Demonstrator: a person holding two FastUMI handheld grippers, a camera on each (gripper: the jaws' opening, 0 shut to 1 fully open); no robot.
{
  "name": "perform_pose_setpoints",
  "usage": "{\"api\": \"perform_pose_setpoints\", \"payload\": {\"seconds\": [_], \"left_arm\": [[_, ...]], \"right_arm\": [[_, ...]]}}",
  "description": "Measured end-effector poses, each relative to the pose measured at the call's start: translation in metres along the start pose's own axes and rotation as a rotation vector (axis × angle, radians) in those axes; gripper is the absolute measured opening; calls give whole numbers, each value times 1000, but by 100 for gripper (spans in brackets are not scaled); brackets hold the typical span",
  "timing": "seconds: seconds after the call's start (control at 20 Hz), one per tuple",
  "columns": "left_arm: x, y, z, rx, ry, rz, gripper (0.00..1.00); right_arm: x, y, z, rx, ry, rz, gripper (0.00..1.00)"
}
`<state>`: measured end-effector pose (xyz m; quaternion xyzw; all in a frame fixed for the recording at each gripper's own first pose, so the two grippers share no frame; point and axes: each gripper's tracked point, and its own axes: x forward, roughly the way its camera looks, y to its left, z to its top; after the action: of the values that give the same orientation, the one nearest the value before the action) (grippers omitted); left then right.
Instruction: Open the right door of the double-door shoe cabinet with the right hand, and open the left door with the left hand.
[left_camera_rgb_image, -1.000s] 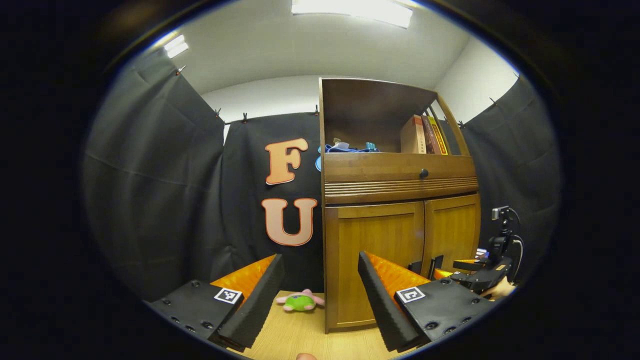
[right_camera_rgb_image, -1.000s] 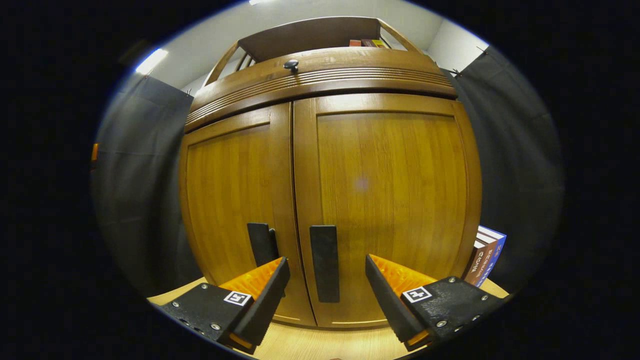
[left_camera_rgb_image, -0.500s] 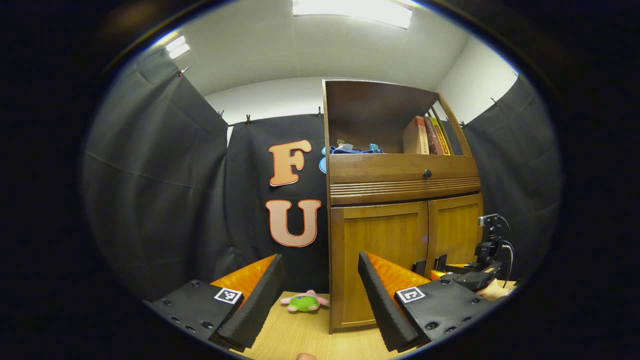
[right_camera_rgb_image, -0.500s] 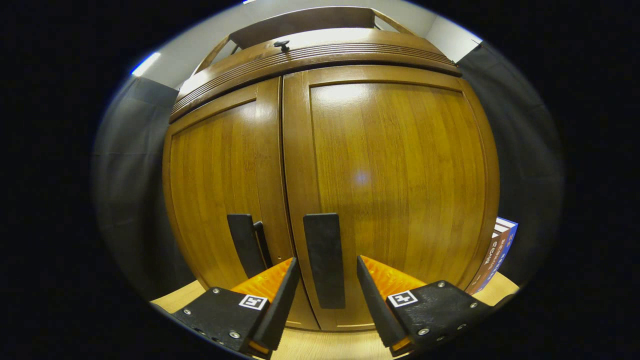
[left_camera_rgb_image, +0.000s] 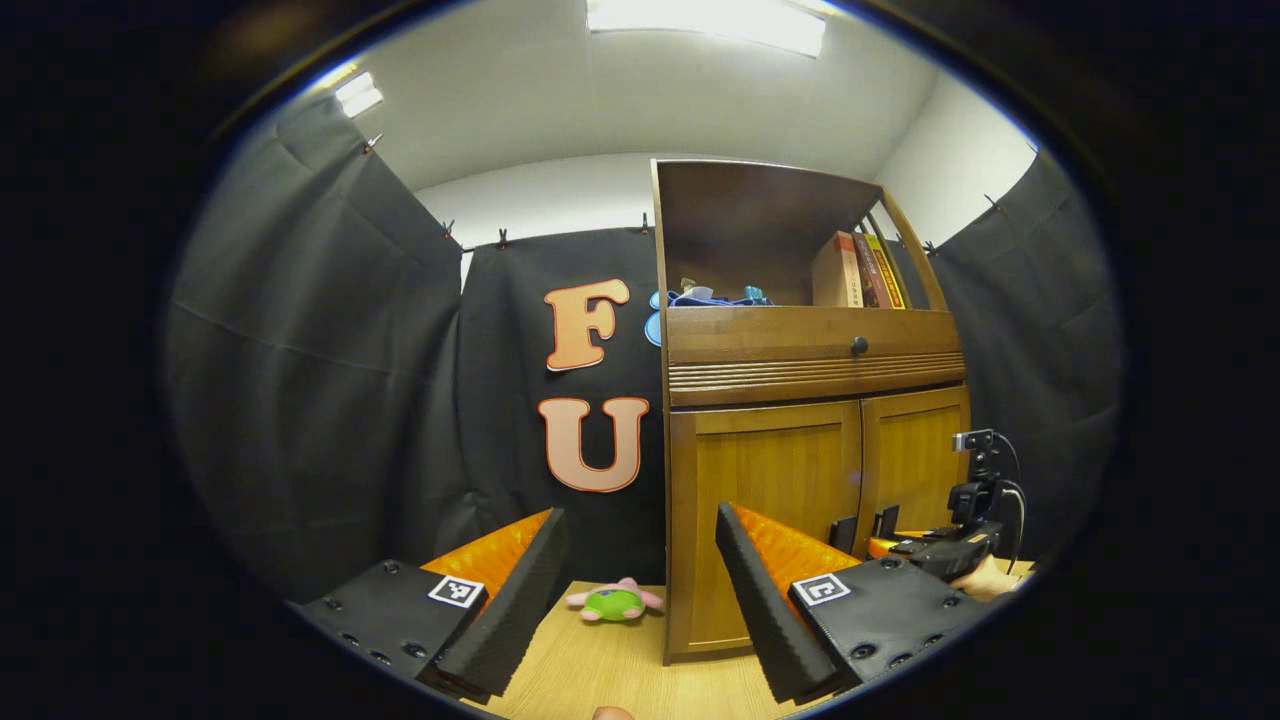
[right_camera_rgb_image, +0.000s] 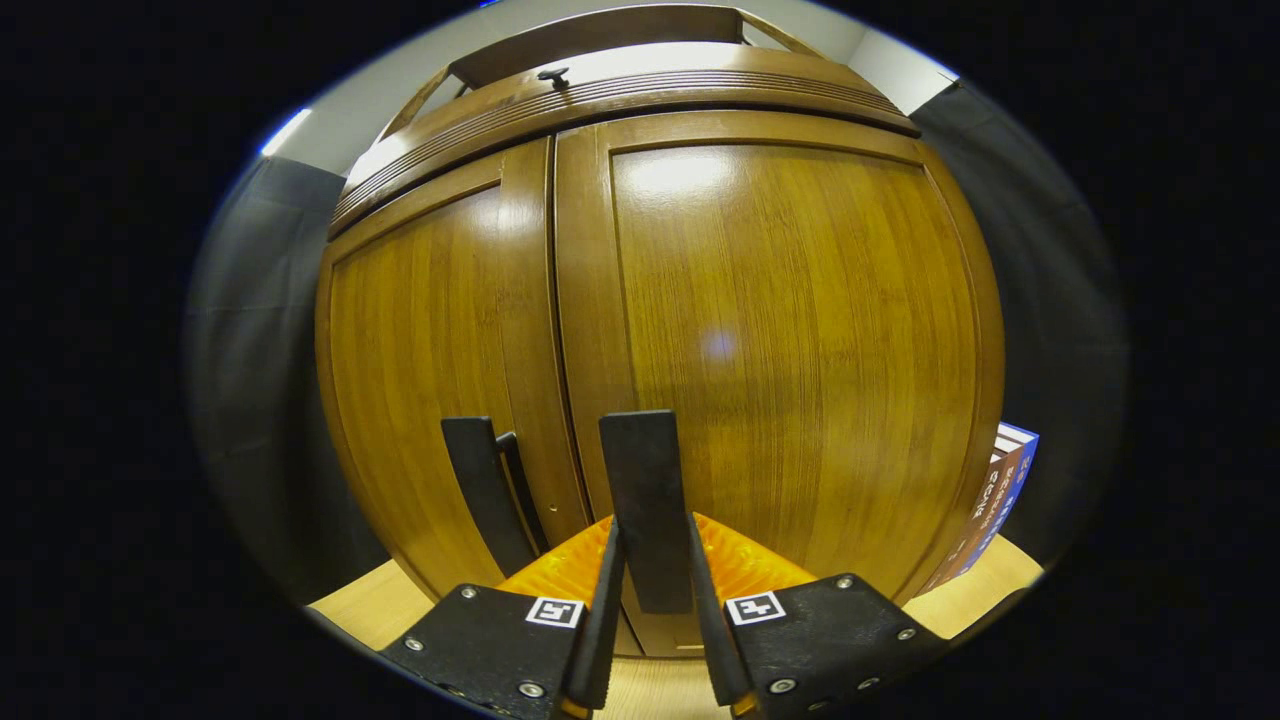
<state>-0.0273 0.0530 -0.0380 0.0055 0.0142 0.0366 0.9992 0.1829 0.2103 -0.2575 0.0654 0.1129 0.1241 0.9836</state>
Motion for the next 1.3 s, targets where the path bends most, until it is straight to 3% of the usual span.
{"api": "perform_pose_setpoints", "payload": {"seconds": [0.05, 0.1, 0.15, 0.2, 0.8, 1.3], "left_arm": [[-1, 0, 0, -1, 0, -1, 96], [-1, -1, 0, -4, 1, -2, 95], [-2, 0, -1, -6, 3, -3, 95], [-2, 1, -2, -6, 4, -2, 95], [2, 12, -13, -20, 19, 12, 96], [-10, -9, -4, -19, 7, -23, 95]], "right_arm": [[-2, 0, 0, 4, 3, -4, 37], [-2, 0, 0, -2, 3, -9, 46], [-3, -1, 1, -15, -1, -12, 34], [-4, -1, 1, -26, -4, -13, 33], [-58, -7, -5, -42, 15, 37, 30], [-109, -24, -7, -41, 20, 52, 30]]}}
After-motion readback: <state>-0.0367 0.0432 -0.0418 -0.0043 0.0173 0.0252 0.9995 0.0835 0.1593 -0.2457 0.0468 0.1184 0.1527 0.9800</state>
